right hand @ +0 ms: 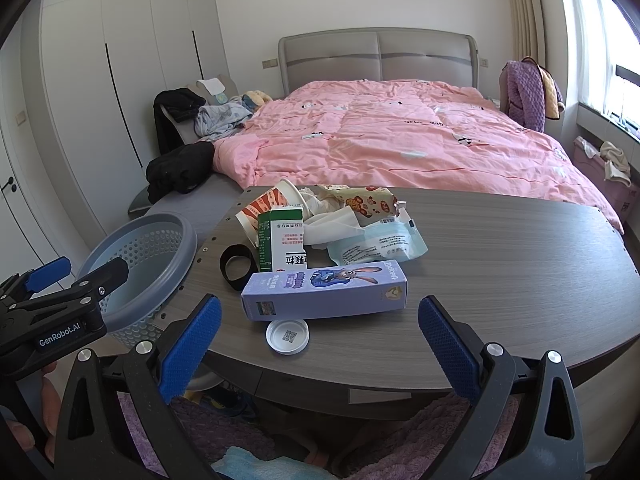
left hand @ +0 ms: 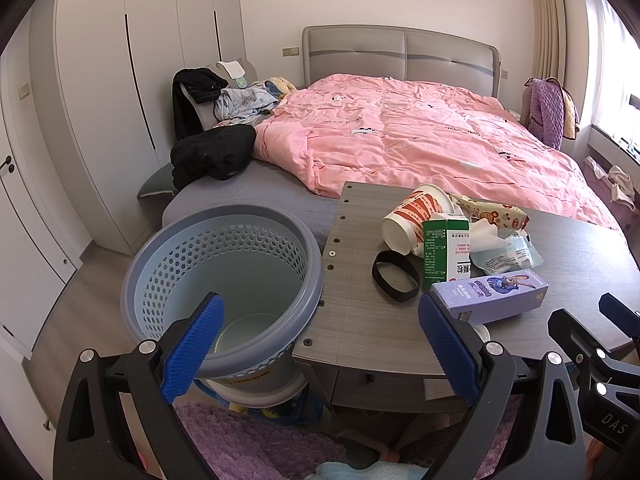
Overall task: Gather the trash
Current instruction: 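Lower the right gripper onto the white QR-code bottle cap and close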
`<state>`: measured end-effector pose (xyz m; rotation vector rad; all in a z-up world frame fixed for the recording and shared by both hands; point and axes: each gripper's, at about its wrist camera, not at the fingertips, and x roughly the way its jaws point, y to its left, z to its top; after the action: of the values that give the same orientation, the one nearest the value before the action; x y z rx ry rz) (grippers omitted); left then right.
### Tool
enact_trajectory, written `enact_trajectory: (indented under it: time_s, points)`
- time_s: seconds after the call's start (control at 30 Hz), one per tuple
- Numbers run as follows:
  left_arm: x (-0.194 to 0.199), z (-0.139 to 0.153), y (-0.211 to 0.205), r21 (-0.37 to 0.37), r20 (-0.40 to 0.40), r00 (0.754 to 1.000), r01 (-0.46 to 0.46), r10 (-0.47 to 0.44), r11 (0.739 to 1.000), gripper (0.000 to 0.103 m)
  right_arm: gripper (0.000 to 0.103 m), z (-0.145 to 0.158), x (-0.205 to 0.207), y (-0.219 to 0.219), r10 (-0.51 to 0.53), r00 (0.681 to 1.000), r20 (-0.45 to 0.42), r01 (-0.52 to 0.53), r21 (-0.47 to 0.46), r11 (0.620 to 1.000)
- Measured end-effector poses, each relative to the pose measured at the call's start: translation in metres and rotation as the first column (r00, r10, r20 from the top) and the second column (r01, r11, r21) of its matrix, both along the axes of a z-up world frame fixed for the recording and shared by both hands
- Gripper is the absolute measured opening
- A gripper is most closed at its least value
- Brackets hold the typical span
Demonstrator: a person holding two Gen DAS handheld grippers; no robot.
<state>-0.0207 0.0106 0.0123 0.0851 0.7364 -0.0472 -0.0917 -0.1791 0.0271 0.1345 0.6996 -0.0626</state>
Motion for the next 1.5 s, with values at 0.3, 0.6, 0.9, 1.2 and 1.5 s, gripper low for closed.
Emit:
enact_trajectory:
  time_s: [0.3, 0.6, 0.9, 1.2, 1.5]
  points:
    - [0.005, -0.01, 0.01, 0.005, -0.033, 0.999, -0.01, 0.01, 1.0, 0.093, 0.097, -0.023, 0.011, 0.002, 0.034, 0.998, -0.058, -0.032, 0.032, 0.999]
    - [0.021, -0.036, 0.019, 0.016, -0.093, 0.995, -0.039, 0.041, 0.999, 0.093, 0.095, -0.065, 0.03, 0.009, 0.062, 0.987, -0.146, -0.057, 0.042, 0.998]
    - [0.035, -0.051, 0.022, 0.006, -0.131, 0.991, -0.033, 0.034, 0.999, 0.093, 0.076, -0.09, 0.046, 0.017, 0.074, 0.975, -0.21, -0.071, 0.021, 0.997]
    - [0.04, -0.06, 0.024, -0.001, -0.154, 0.987, -0.036, 0.036, 0.999, 0.093, 0.058, -0.094, 0.055, 0.03, 0.086, 0.974, -0.209, -0.098, -0.048, 0.994]
    - [0.039, -0.06, 0.022, -0.013, -0.153, 0.988, -0.019, 0.017, 1.0, 0.093, 0.039, -0.09, 0.049, 0.026, 0.098, 0.97, -0.222, -0.111, -0.046, 0.993]
